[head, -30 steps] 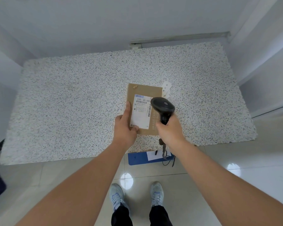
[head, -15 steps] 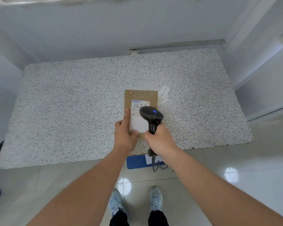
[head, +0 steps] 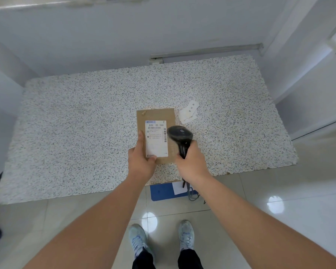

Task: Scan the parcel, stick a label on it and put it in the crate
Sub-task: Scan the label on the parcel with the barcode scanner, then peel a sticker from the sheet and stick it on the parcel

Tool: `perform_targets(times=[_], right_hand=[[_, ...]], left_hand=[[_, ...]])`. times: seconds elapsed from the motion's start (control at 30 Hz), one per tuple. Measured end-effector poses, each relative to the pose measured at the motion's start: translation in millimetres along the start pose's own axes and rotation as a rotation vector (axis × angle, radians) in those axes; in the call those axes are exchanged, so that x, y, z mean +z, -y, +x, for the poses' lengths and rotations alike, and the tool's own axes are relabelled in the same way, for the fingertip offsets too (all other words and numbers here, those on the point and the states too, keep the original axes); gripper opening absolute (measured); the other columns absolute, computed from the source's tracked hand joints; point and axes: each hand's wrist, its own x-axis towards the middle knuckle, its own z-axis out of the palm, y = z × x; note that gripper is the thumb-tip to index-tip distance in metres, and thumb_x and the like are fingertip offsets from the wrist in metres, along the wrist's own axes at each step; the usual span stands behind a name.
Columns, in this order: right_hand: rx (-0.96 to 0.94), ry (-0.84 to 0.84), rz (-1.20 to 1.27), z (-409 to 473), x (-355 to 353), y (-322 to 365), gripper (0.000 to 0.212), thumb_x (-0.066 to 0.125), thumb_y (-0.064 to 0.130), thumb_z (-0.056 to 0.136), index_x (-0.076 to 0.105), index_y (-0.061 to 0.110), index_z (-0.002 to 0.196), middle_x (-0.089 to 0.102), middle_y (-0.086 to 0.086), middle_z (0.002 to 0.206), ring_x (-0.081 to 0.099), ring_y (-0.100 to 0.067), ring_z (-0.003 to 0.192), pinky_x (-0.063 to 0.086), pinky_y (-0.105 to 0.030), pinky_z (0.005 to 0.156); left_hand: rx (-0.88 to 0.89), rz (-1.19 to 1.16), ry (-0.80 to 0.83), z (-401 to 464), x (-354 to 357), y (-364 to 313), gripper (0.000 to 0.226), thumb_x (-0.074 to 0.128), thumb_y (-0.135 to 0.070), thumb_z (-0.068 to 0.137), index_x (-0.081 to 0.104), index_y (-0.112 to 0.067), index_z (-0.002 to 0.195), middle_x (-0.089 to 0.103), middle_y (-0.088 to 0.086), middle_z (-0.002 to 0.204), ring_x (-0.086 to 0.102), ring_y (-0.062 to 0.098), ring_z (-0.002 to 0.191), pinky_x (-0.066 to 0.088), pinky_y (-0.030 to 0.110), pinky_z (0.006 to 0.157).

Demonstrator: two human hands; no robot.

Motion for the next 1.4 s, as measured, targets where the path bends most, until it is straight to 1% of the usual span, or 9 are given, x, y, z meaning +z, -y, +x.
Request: perform_targets(times=[0.13,0.23,0.37,0.57,0.67,0.73,1.07,1.27,1.4], right_hand=[[0.006,-0.092,-0.034,16,-7,-13,0.024,0.062,0.011,0.1,0.049,0.013,0.121,0.065,-0.008,0.103,0.065,-0.017,0.079,0.046,-0.022,0.051],[0.014,-0.175,-0.094,31,-11,-22,0.026,0.066,0.013,0.098,0.053,0.011,0.121,0.063,-0.009,0.108,0.063,-0.016,0.082,0.042,-0.02,0.053],[0.036,-0.273,-0.215,53,-14,-33,0.025,0.069,0.014,0.097,0.059,0.007,0.119,0.051,-0.012,0.118,0.045,-0.004,0.071,0.034,-0.015,0.054],[0.125,-0.347,-0.295,88,-18,-51,0.028,0.077,0.018,0.093,0.068,0.006,0.116,0.061,-0.015,0.115,0.063,-0.021,0.081,0.056,-0.032,0.069],[0.146,-0.358,-0.328,101,-19,-58,0.03,0.083,0.025,0.088,0.072,0.009,0.11,0.066,-0.013,0.106,0.067,-0.021,0.078,0.054,-0.028,0.064],[0.151,-0.361,-0.348,106,-18,-62,0.029,0.085,0.028,0.086,0.073,0.01,0.106,0.067,-0.011,0.103,0.067,-0.021,0.077,0.054,-0.028,0.063],[0.17,-0.369,-0.331,116,-24,-85,0.029,0.085,0.028,0.085,0.072,0.011,0.104,0.068,-0.011,0.1,0.068,-0.024,0.083,0.061,-0.038,0.075],[0.169,-0.352,-0.317,122,-22,-93,0.027,0.084,0.028,0.086,0.07,0.013,0.104,0.067,-0.01,0.099,0.067,-0.023,0.08,0.062,-0.039,0.075],[0.186,-0.306,-0.303,119,-28,-81,0.055,0.082,0.045,0.082,0.061,0.009,0.118,0.061,-0.009,0.112,0.064,-0.024,0.093,0.06,-0.041,0.082]], left_hand=[[-0.064,-0.042,0.02,5,-5,2,0.099,0.066,-0.001,0.091,0.008,-0.043,0.16,0.047,0.006,0.145,0.05,0.015,0.11,0.049,0.028,0.083],[-0.103,-0.039,0.031,7,-7,2,0.099,0.066,-0.002,0.092,0.007,-0.042,0.16,0.044,0.009,0.147,0.053,0.021,0.112,0.055,0.036,0.086],[-0.106,0.005,0.06,11,-9,3,0.096,0.063,-0.003,0.094,0.004,-0.038,0.161,0.043,0.01,0.148,0.051,0.019,0.106,0.05,0.026,0.071],[-0.109,0.17,0.14,19,-14,-2,0.098,0.063,-0.008,0.091,0.001,-0.037,0.162,0.043,0.01,0.15,0.058,0.029,0.113,0.058,0.041,0.084],[-0.061,0.563,0.15,19,-13,-20,0.102,0.07,-0.026,0.086,0.001,-0.03,0.161,0.005,0.018,0.165,0.022,0.047,0.147,0.037,0.055,0.114],[0.13,0.824,0.124,20,-9,-33,0.105,0.069,-0.037,0.085,-0.002,-0.024,0.161,-0.009,0.017,0.167,-0.002,0.047,0.153,0.017,0.057,0.123],[0.512,0.867,0.216,50,19,-74,0.06,0.05,-0.031,0.095,0.037,-0.01,0.15,0.032,0.012,0.158,0.031,0.032,0.146,0.034,0.049,0.119],[0.598,0.982,0.274,80,37,-89,0.054,0.049,-0.029,0.096,0.046,-0.008,0.145,0.035,0.015,0.159,0.029,0.035,0.148,0.028,0.048,0.122],[0.634,1.046,0.284,96,50,-99,0.052,0.05,-0.032,0.096,0.05,-0.01,0.142,0.038,0.015,0.158,0.031,0.033,0.147,0.019,0.047,0.125]])
